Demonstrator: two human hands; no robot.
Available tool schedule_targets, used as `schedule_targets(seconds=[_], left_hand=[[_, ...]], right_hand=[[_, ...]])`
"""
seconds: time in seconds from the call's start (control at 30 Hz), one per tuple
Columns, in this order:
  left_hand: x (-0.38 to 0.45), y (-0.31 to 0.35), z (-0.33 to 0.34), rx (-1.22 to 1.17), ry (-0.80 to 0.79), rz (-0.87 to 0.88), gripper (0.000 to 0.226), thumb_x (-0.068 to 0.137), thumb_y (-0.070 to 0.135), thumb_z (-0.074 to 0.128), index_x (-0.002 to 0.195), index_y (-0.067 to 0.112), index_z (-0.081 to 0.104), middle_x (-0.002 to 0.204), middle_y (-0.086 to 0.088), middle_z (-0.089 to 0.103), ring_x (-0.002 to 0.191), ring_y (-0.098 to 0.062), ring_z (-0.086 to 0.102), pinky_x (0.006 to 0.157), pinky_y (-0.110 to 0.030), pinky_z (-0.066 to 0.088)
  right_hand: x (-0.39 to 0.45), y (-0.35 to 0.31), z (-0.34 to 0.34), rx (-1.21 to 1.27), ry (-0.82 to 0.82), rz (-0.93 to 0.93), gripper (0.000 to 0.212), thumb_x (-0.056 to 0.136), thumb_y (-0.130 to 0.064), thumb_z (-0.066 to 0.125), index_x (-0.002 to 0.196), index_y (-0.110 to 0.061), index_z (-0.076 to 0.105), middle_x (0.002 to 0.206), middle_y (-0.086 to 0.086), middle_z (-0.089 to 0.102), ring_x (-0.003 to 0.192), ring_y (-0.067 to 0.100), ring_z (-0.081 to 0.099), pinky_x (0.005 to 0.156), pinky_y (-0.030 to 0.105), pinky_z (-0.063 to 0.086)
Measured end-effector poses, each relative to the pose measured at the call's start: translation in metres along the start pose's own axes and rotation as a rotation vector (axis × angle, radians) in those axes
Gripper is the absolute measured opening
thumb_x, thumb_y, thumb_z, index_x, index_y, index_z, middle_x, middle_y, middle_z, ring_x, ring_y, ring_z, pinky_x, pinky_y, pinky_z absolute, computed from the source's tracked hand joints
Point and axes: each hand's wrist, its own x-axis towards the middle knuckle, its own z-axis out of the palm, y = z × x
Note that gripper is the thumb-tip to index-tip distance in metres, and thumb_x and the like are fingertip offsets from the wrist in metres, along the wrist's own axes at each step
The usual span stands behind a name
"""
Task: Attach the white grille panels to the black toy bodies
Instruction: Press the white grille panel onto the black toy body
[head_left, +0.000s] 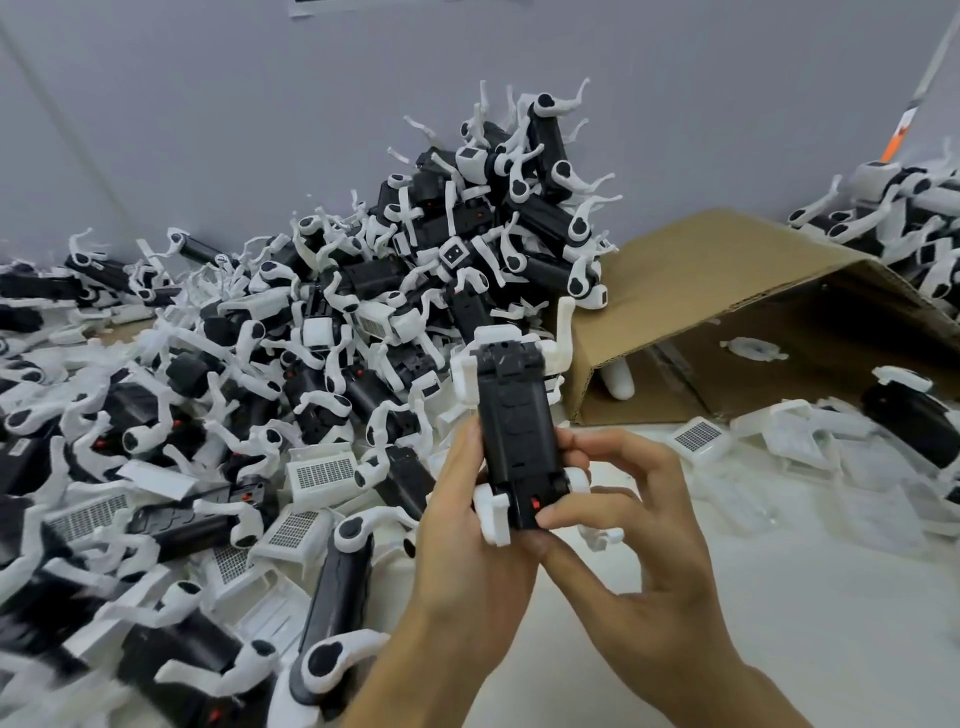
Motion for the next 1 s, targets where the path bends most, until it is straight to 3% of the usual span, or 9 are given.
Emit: schedule_targets(seconds=[0.1, 0.2, 0.33, 0.53, 0.7, 0.8, 1.0], left_hand=[[0.0002, 0.0001, -0.0005, 0.004, 0.002, -0.002, 0.059, 0.088, 0.049, 0.052, 0.120, 0.001, 0.061, 0.092, -0.017, 0.064, 0.079, -0.022, 0.063, 0.068, -0.027, 0.058], [0.0007, -0.0003, -0.0019, 0.004, -0.004, 0.013, 0.054, 0.089, 0.047, 0.051, 0.118, 0.002, 0.062, 0.093, -0.015, 0.065, 0.078, -0.022, 0.065, 0.067, -0.027, 0.058], [0.0010, -0.0002, -0.0022, 0.000, -0.009, 0.039, 0.049, 0.092, 0.046, 0.048, 0.110, 0.003, 0.064, 0.089, -0.014, 0.068, 0.077, -0.020, 0.066, 0.068, -0.027, 0.058], [0.0005, -0.0012, -0.0023, 0.016, 0.007, 0.068, 0.047, 0.098, 0.041, 0.044, 0.121, 0.003, 0.061, 0.096, -0.013, 0.069, 0.082, -0.022, 0.068, 0.069, -0.027, 0.058], [0.0001, -0.0005, -0.0032, 0.025, 0.014, 0.074, 0.039, 0.103, 0.036, 0.040, 0.113, 0.007, 0.065, 0.094, -0.013, 0.067, 0.079, -0.022, 0.065, 0.068, -0.028, 0.058], [0.0001, -0.0014, -0.0056, 0.022, 0.001, 0.108, 0.039, 0.108, 0.022, 0.034, 0.105, 0.009, 0.070, 0.093, -0.014, 0.068, 0.076, -0.022, 0.065, 0.062, -0.029, 0.057], [-0.0001, -0.0010, -0.0063, 0.047, -0.011, 0.103, 0.043, 0.109, 0.026, 0.032, 0.100, 0.012, 0.072, 0.092, -0.012, 0.067, 0.082, -0.024, 0.062, 0.070, -0.028, 0.057]], right_hand=[[0.0000, -0.0020, 0.0004, -0.007, -0.009, 0.005, 0.028, 0.079, -0.019, 0.080, 0.100, -0.034, 0.069, 0.132, 0.007, 0.052, 0.128, 0.028, 0.055, 0.090, 0.034, 0.055], [0.0003, -0.0043, 0.0021, -0.060, 0.012, 0.014, 0.029, 0.078, -0.025, 0.081, 0.102, -0.038, 0.070, 0.144, 0.002, 0.046, 0.124, 0.018, 0.056, 0.083, 0.030, 0.054], [-0.0010, -0.0054, 0.0042, -0.069, 0.029, 0.057, 0.030, 0.078, -0.030, 0.081, 0.104, -0.040, 0.070, 0.153, -0.003, 0.038, 0.123, 0.017, 0.056, 0.082, 0.036, 0.054], [0.0004, -0.0038, 0.0026, -0.066, 0.010, 0.033, 0.038, 0.077, -0.027, 0.080, 0.110, -0.041, 0.066, 0.151, -0.001, 0.039, 0.126, 0.010, 0.052, 0.096, 0.008, 0.039], [-0.0006, -0.0037, 0.0040, -0.037, 0.005, 0.028, 0.031, 0.077, -0.020, 0.080, 0.101, -0.036, 0.067, 0.145, 0.000, 0.044, 0.126, 0.009, 0.052, 0.096, 0.007, 0.040], [-0.0003, -0.0035, 0.0033, -0.021, 0.016, 0.010, 0.031, 0.077, -0.014, 0.080, 0.095, -0.035, 0.067, 0.142, 0.002, 0.045, 0.125, 0.014, 0.055, 0.095, 0.010, 0.042], [-0.0018, -0.0048, 0.0034, -0.044, -0.006, 0.064, 0.028, 0.080, -0.025, 0.079, 0.101, -0.040, 0.068, 0.147, -0.002, 0.042, 0.126, 0.016, 0.054, 0.093, 0.014, 0.046]])
